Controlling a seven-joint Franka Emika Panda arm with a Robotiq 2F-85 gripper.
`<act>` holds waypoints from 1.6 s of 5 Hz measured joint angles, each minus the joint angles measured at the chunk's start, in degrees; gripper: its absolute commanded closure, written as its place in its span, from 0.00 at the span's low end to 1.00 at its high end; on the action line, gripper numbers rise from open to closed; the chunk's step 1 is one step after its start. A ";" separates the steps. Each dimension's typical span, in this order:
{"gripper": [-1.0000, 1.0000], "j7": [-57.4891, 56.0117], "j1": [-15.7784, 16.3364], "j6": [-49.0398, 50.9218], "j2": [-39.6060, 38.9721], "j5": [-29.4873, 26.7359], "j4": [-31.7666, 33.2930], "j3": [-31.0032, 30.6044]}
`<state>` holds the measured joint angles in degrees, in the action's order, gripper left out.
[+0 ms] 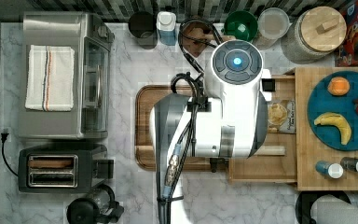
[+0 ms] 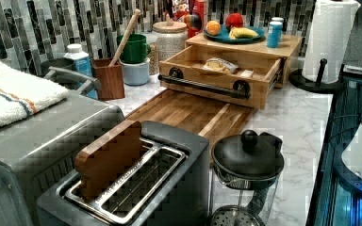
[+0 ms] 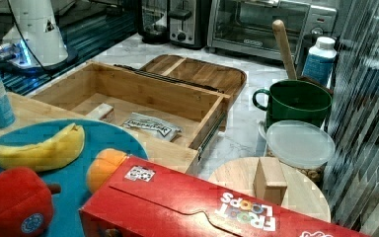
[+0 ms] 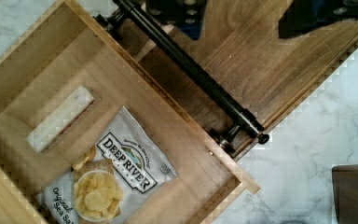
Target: Close the drawer.
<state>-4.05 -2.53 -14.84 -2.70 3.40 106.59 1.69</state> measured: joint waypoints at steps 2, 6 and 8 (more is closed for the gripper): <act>0.00 -0.03 -0.43 -0.77 -0.26 0.29 0.11 0.50; 0.00 -18.55 -0.96 -1.94 -0.30 -1.35 5.76 -1.63; 0.85 -28.79 -0.59 0.49 -0.72 -1.96 6.32 -5.49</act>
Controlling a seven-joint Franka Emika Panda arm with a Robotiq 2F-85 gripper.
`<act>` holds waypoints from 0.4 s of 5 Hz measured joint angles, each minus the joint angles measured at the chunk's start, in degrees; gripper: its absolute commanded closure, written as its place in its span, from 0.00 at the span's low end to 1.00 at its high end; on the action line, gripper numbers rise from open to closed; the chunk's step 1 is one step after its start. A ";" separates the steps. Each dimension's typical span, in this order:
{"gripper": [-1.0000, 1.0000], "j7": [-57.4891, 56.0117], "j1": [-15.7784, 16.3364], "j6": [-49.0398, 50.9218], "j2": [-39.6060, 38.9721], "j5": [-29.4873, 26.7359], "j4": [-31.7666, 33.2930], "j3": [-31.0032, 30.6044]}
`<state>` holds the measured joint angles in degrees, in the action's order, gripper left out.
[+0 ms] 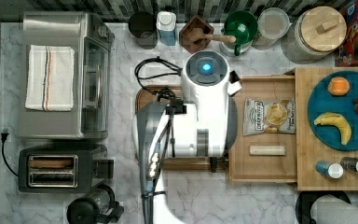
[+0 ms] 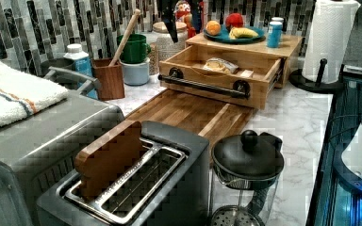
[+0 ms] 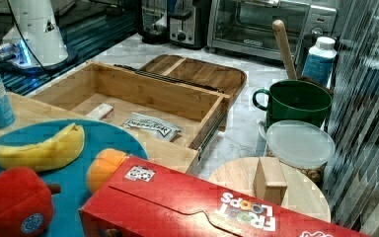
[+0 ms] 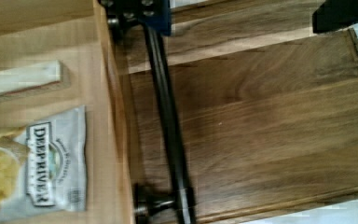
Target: Close the drawer.
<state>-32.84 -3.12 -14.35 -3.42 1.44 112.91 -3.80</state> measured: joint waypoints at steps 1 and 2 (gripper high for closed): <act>1.00 -1.15 1.34 -6.62 0.98 0.11 2.46 -1.68; 1.00 -1.34 2.80 -16.06 3.18 0.68 6.71 -2.65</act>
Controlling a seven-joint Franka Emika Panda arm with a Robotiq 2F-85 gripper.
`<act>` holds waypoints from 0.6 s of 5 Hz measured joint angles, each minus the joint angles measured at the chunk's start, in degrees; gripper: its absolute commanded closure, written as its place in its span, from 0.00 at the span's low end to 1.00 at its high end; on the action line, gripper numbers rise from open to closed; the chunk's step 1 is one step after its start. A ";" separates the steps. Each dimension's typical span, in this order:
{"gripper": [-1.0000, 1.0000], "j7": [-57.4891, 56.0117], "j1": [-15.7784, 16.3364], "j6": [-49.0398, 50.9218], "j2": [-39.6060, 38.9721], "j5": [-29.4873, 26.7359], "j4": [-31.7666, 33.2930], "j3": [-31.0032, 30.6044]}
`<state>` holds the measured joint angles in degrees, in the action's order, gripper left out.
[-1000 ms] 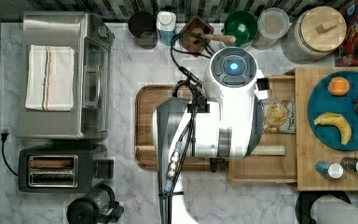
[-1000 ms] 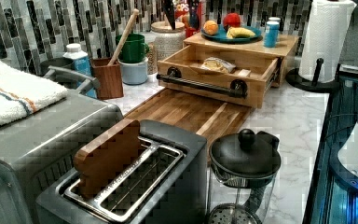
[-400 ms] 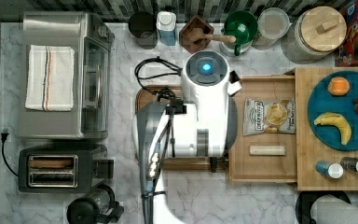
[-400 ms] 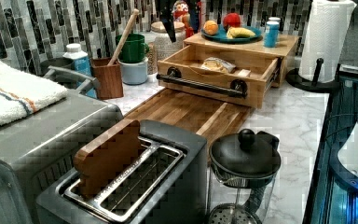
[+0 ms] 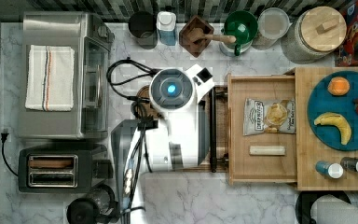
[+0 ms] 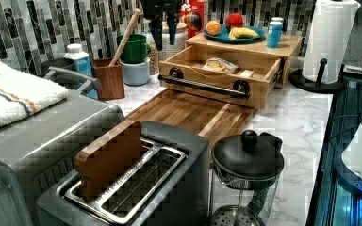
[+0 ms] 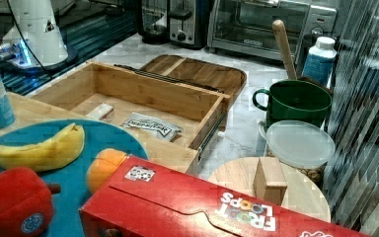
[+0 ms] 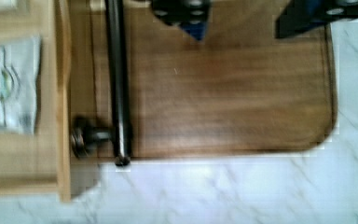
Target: Close the drawer.
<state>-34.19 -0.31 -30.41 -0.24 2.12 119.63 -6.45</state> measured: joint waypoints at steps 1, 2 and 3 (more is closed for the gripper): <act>1.00 -0.34 0.20 -5.06 2.08 2.94 3.58 -1.63; 1.00 -0.36 0.16 -11.05 2.41 5.10 6.71 -2.23; 1.00 -0.31 0.06 -16.17 0.86 13.68 9.06 -1.72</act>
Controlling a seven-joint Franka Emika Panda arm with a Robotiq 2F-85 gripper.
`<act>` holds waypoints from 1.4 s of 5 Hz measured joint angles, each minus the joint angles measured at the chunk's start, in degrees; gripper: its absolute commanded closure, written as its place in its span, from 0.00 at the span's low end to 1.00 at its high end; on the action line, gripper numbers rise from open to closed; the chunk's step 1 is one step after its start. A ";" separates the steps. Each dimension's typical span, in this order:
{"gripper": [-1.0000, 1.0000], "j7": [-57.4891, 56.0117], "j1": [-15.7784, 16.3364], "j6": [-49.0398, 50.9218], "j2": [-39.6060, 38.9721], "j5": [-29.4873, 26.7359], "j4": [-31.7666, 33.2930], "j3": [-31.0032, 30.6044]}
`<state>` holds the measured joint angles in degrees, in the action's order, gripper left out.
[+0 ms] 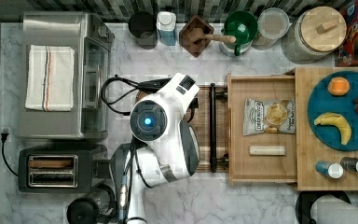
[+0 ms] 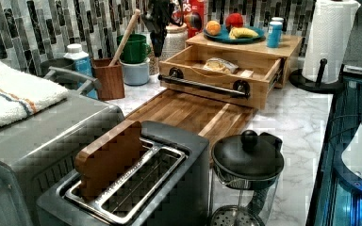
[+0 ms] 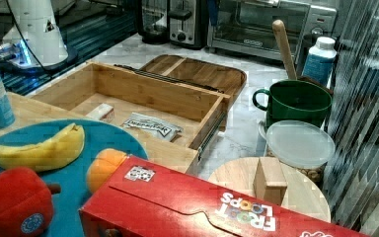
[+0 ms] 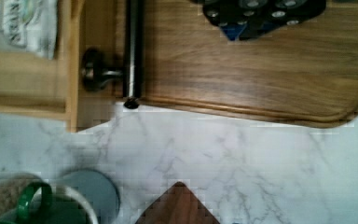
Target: Close the drawer.
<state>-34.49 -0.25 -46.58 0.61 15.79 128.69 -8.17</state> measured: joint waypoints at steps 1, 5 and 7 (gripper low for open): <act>1.00 1.99 -0.39 -1.59 -3.34 0.98 1.79 0.14; 1.00 6.41 -3.26 -8.76 -6.24 6.49 14.44 3.00; 1.00 2.63 -7.18 -9.88 -6.33 4.36 14.55 3.57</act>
<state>-31.87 -7.43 -56.46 -5.72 20.16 143.24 -4.60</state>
